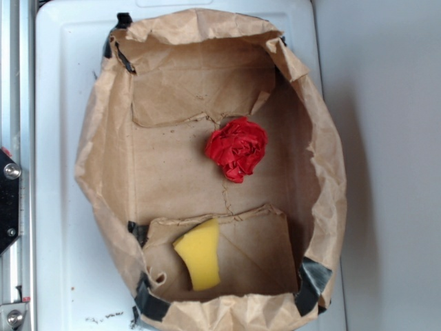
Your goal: Grab the green sponge.
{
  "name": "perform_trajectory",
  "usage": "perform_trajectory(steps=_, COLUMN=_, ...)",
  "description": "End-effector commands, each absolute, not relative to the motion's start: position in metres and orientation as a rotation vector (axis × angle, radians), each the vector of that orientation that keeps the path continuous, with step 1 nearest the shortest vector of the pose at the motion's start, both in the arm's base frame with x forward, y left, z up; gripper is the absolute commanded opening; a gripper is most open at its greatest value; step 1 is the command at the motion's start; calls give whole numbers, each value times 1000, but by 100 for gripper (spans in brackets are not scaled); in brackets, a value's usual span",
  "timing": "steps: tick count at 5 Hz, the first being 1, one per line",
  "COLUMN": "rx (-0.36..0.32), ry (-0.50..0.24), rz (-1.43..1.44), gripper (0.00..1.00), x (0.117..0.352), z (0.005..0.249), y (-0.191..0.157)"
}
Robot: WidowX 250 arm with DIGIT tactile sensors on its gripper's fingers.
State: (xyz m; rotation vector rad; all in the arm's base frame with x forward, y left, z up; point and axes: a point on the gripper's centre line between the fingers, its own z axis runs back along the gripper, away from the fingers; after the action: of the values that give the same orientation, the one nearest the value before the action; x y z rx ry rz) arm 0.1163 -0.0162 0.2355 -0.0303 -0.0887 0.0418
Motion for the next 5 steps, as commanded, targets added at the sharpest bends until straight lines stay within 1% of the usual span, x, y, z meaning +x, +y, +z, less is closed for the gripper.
perform_trajectory(steps=1, rx=-30, ry=-89, rz=42, gripper=100, x=116, z=235, y=-16)
perform_trajectory(steps=2, rx=-30, ry=-120, rz=100, gripper=100, x=137, z=234, y=-24)
perform_trajectory(steps=3, rx=-28, ry=-134, rz=158, gripper=100, x=153, z=227, y=-32)
perform_trajectory(steps=4, rx=-40, ry=-166, rz=211, gripper=100, x=169, z=222, y=-37)
perform_trajectory(steps=5, rx=-54, ry=-195, rz=261, gripper=100, x=191, z=217, y=-43)
